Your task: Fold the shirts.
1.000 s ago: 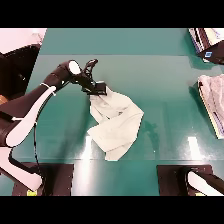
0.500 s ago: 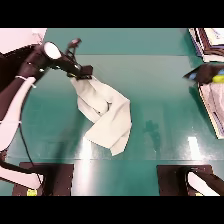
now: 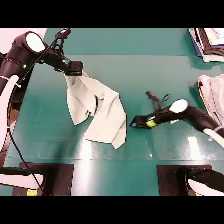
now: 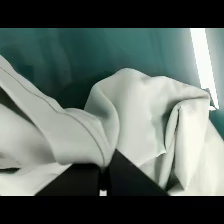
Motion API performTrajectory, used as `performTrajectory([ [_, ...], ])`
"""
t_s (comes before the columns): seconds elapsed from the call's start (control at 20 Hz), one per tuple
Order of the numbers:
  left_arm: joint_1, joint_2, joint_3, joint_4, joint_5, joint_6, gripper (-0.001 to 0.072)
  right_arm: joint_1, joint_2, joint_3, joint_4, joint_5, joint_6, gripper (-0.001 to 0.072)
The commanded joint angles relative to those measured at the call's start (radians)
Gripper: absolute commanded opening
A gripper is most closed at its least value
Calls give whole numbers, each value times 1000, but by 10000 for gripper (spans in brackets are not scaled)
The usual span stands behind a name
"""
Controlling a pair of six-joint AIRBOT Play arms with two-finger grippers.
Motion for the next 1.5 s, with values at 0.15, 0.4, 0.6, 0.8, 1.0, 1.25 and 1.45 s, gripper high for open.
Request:
performTrajectory([
  [0.15,2,3,2,61,-40,3,29,168,-195,115,34,-77,1,187],
  [0.4,2,117,5,127,-20,3,29,39,-105,269,-210,-6,70,20],
  [0.6,2,357,5,174,5,3,29,-196,108,459,-457,178,100,19],
  [0.8,2,599,5,161,5,2,29,-401,290,650,-462,267,60,19],
  [1.0,2,791,5,109,5,-6,29,-512,409,800,-463,334,41,19],
  [1.25,2,910,5,-7,-1,-55,28,-589,451,955,-462,418,15,19],
  [1.45,2,863,2,-48,-78,-45,28,-599,362,1077,-459,515,15,19],
])
